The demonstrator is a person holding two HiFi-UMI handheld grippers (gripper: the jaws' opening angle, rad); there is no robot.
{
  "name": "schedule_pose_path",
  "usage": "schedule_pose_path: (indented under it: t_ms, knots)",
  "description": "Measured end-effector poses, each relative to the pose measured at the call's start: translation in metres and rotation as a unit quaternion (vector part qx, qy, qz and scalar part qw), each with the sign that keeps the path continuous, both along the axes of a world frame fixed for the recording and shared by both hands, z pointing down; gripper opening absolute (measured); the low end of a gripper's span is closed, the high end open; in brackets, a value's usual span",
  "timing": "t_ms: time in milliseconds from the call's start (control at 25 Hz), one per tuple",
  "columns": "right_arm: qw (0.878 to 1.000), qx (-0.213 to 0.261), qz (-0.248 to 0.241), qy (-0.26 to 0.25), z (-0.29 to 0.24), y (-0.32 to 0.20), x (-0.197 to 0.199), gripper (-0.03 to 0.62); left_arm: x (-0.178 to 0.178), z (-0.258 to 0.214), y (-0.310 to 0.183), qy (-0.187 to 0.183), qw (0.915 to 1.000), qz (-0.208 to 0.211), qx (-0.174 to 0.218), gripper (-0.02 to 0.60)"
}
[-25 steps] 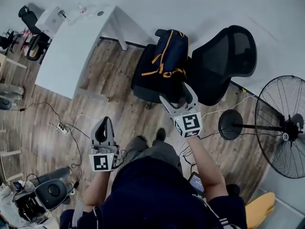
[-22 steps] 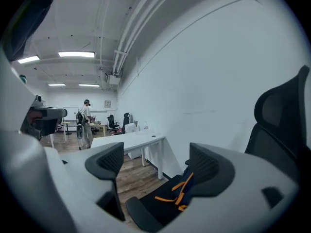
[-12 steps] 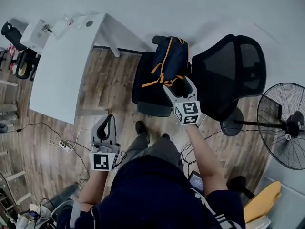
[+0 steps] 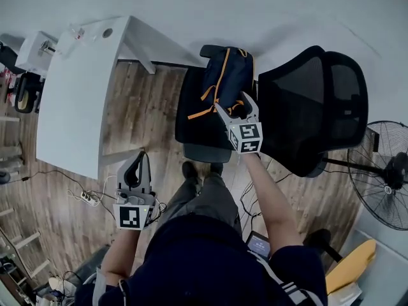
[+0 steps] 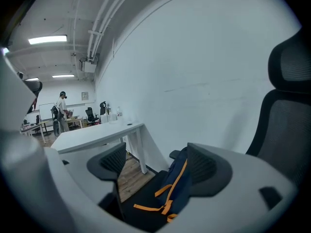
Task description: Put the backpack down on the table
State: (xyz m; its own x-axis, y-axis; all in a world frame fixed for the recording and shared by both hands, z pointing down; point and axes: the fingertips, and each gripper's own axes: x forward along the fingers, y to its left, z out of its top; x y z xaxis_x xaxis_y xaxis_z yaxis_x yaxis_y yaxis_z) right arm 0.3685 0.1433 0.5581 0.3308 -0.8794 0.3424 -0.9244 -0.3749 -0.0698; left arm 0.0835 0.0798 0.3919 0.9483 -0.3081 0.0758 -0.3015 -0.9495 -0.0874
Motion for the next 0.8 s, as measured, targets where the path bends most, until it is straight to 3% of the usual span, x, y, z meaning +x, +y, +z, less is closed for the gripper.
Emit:
schedule_pose_path:
  t_ms: [800]
  knots:
    - [0.997, -0.044, 0.007, -0.064, 0.127, -0.058, 0.087, 0.373, 0.118, 0.069, -0.008, -0.034, 0.9941, 0.066, -0.079, 0.003]
